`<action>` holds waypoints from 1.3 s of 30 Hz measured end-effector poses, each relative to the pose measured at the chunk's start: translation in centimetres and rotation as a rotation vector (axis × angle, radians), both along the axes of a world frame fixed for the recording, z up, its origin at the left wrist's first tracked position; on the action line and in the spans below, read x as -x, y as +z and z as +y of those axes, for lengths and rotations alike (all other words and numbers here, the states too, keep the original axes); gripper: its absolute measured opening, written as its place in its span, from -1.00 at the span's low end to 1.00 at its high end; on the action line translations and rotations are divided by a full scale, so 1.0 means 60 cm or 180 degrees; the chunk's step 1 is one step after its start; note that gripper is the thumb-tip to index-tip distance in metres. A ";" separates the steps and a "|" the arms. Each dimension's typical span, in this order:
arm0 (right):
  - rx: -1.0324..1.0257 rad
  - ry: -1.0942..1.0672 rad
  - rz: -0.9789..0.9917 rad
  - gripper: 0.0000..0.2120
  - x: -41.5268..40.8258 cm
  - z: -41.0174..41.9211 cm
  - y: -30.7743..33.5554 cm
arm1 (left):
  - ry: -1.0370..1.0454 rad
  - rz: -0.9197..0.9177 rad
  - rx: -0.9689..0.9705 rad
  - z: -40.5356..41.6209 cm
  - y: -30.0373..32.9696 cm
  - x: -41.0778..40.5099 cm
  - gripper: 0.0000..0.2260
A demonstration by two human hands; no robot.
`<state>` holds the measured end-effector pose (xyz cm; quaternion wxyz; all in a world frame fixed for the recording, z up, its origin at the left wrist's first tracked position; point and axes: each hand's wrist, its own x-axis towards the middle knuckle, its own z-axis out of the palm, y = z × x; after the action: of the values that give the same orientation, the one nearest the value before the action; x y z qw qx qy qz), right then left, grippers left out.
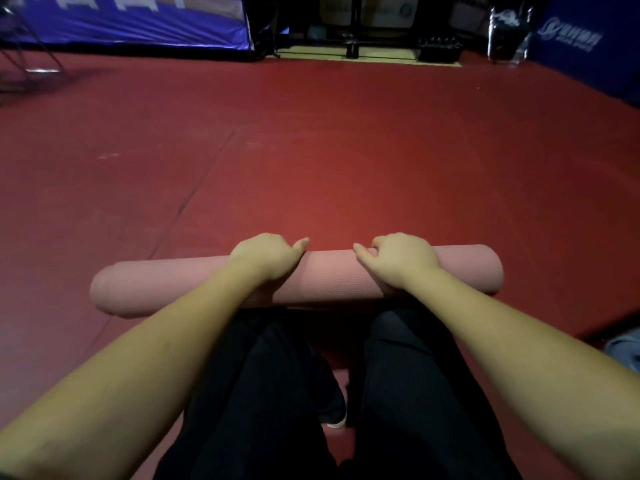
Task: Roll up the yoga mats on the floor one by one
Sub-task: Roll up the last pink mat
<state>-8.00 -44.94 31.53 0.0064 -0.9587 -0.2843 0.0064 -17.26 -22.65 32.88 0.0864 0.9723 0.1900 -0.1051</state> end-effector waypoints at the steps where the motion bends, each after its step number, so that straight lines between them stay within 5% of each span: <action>1: 0.0040 -0.0010 0.0098 -0.36 -0.001 -0.001 0.011 | -0.0027 0.0121 0.0070 -0.001 0.012 0.000 -0.32; 8: 0.0567 0.0043 0.1184 -0.26 -0.006 0.007 0.041 | -0.0096 0.0884 0.0623 -0.009 0.025 0.003 -0.42; 14: 0.0635 0.0016 0.1915 -0.36 -0.027 0.039 0.047 | -0.0208 -0.1021 -0.0626 -0.014 -0.021 0.036 -0.59; 22: 0.0681 -0.0033 0.2279 -0.55 -0.059 0.069 0.028 | -0.0194 -0.1367 -0.0876 -0.038 -0.076 0.094 -0.52; 26: 0.0536 0.0000 0.1530 -0.34 -0.059 0.065 0.016 | -0.0200 -0.1038 -0.0750 -0.031 -0.063 0.069 -0.43; 31: -0.0135 0.0123 0.0625 -0.38 -0.049 0.038 -0.004 | -0.0269 -0.0900 -0.0649 -0.021 -0.055 0.041 -0.46; 39: -0.0267 0.0194 -0.0444 -0.40 0.018 -0.013 -0.058 | -0.0147 -0.0304 -0.0141 -0.004 -0.041 -0.006 -0.35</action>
<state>-9.06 -45.74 28.04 0.0265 -0.9466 -0.3130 -0.0722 -16.92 -22.92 30.44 0.0714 0.9820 0.1655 -0.0563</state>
